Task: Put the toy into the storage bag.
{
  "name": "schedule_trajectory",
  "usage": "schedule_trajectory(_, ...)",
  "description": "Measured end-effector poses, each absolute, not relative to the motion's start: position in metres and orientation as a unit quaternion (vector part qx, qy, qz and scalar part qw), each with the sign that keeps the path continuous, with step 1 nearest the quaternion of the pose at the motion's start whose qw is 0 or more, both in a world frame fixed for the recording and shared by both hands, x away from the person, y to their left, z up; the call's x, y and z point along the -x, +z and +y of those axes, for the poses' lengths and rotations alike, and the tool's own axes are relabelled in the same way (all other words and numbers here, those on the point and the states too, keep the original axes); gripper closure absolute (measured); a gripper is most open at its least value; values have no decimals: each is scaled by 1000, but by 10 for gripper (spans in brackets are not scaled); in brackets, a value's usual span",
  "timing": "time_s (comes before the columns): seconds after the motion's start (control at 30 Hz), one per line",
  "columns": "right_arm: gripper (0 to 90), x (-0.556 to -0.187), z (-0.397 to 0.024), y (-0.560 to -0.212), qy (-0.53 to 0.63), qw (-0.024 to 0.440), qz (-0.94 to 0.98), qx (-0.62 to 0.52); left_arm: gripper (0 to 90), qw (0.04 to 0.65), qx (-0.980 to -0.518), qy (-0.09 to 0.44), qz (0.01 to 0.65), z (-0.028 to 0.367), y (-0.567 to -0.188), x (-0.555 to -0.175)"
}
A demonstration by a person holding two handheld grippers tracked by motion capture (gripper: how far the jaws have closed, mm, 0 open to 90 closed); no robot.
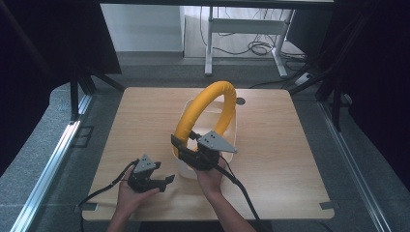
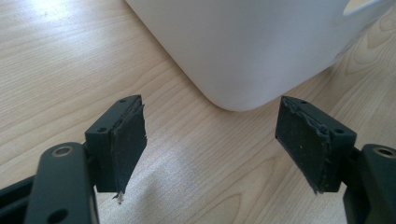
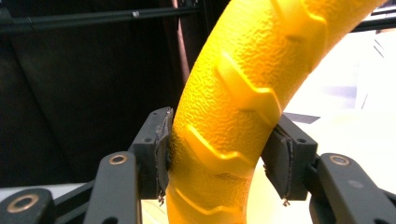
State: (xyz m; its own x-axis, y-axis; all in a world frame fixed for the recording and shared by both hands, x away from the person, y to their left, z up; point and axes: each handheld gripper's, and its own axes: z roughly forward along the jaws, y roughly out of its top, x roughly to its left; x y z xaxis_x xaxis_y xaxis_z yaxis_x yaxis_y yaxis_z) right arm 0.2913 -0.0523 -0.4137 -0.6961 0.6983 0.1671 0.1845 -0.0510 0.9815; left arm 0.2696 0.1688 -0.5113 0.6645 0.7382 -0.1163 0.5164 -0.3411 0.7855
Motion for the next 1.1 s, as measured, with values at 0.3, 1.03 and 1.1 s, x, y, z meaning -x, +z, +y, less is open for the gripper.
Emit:
schedule_trajectory(0.3, 443, -292, -54, -420, 615, 191, 681, -349, 247, 422, -810, 129, 387, 168, -512, -270)
schedule_trajectory(1.03, 363, -283, -89, -413, 639, 183, 665, -341, 246, 421, -810, 130, 387, 168, -512, -269)
schedule_trajectory(1.1, 368, -282, -97, -412, 640, 186, 663, -341, 246, 421, -810, 129, 387, 168, -512, -269)
